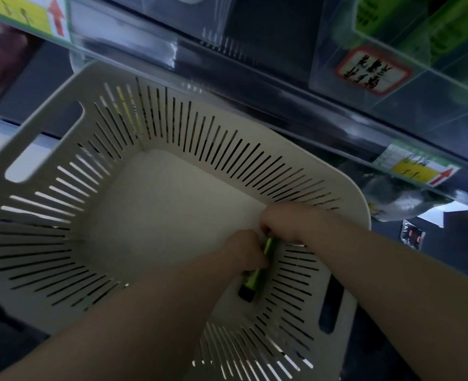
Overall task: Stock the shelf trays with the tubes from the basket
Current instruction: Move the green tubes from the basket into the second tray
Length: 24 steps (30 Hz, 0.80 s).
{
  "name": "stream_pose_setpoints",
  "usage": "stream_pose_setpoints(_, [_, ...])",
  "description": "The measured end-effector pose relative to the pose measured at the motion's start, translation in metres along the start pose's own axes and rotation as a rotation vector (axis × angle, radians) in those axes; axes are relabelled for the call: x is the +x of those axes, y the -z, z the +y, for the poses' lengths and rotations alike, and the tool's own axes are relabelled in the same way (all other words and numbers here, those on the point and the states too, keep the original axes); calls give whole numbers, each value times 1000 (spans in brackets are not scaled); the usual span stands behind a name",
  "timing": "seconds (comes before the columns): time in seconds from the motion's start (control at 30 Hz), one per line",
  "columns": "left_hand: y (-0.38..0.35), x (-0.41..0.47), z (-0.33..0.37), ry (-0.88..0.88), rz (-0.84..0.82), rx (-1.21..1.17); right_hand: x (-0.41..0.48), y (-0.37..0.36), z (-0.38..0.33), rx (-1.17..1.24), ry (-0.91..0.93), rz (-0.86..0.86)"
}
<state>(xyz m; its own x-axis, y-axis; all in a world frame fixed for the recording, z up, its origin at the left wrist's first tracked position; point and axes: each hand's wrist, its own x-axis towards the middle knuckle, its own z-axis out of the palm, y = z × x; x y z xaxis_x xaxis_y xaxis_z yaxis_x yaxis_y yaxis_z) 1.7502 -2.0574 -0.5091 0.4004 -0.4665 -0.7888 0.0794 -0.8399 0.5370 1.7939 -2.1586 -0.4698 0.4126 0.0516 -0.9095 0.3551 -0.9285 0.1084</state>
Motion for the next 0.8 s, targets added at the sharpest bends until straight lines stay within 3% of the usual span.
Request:
stream_pose_setpoints(0.07, [1,1,-2,36,-18,-38,-3,2,-2,71,-62,-29])
stream_pose_setpoints(0.23, [3,2,-9,23,-27,-52,-8,-2,7,143,43,113])
stream_pose_setpoints(0.43, [19,-13,-17,32,-44,-324,-19,-1,6,324,64,172])
stream_pose_setpoints(0.57, [31,-26,-18,-18,-33,-368,-29,4,7,478,33,209])
stream_pose_setpoints(0.8, [55,-62,-20,-43,-82,-481,-57,12,5,1035,82,263])
